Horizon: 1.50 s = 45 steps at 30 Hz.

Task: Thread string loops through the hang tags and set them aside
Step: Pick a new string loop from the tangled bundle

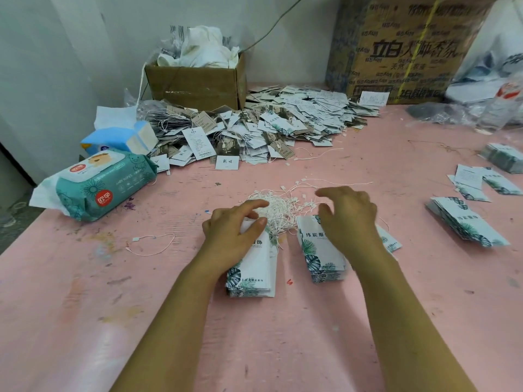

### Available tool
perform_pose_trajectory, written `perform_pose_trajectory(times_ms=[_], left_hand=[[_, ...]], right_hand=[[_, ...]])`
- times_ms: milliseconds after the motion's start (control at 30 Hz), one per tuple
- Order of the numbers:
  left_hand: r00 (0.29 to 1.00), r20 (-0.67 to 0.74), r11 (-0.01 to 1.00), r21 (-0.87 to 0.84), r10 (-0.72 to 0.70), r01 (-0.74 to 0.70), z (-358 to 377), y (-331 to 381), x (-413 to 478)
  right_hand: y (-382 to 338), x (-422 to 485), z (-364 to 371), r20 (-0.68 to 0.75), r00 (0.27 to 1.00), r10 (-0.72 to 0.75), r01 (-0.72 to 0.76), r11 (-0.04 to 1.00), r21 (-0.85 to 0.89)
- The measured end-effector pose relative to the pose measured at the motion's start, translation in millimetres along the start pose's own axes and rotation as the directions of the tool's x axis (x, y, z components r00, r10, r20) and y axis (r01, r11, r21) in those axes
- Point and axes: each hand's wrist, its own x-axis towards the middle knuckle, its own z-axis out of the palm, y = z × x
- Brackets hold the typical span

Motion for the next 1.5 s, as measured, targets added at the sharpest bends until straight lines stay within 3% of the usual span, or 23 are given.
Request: perform_pose_trajectory(times_ms=[67, 167, 500, 700, 800, 933, 1133, 1267, 1500], left_hand=[[0.999, 0.031, 0.998, 0.058, 0.029, -0.031, 0.3, 2.2, -1.1], [0.999, 0.032, 0.994, 0.102, 0.035, -0.038, 2.9, 2.1, -0.8], [0.999, -0.029, 0.995, 0.090, 0.041, -0.038, 8.2, 8.4, -0.6], [0.993, -0.097, 0.997, 0.043, 0.064, -0.060, 6.9, 11.5, -2.6], [0.983, -0.143, 0.993, -0.014, 0.116, -0.119, 3.7, 15.0, -3.7], [0.967, -0.198, 0.978, -0.099, 0.161, -0.183, 1.8, 21.8, -5.4], [0.951, -0.269, 0.979, -0.093, 0.153, -0.184, -0.9, 21.1, -4.2], [0.933, -0.316, 0.983, 0.007, 0.174, -0.181, -1.3, 18.5, -2.9], [0.884, -0.446, 0.990, 0.061, 0.140, -0.127, -5.6, 14.3, -1.6]], right_hand=[[-14.4, -4.5, 7.1, 0.007, 0.985, -0.174, 0.174, 0.984, 0.041], [-26.9, -10.3, 19.3, 0.136, 0.933, -0.332, 0.334, 0.943, 0.014], [-26.2, -12.3, 30.3, 0.252, 0.904, -0.346, 0.370, 0.928, -0.052], [-26.3, -11.9, 25.4, 0.005, 0.936, -0.352, 0.352, 0.936, -0.014], [-31.0, -14.4, 19.4, -0.158, 0.882, -0.445, 0.463, 0.881, 0.101], [-36.6, -16.7, 15.4, -0.207, 0.822, -0.530, 0.565, 0.802, 0.191], [-36.0, -15.8, 12.4, -0.314, 0.819, -0.480, 0.561, 0.783, 0.266], [-30.6, -14.0, 10.1, -0.325, 0.900, -0.291, 0.406, 0.830, 0.382], [-10.7, -6.7, 10.9, -0.292, 0.936, -0.196, 0.272, 0.929, 0.250]])
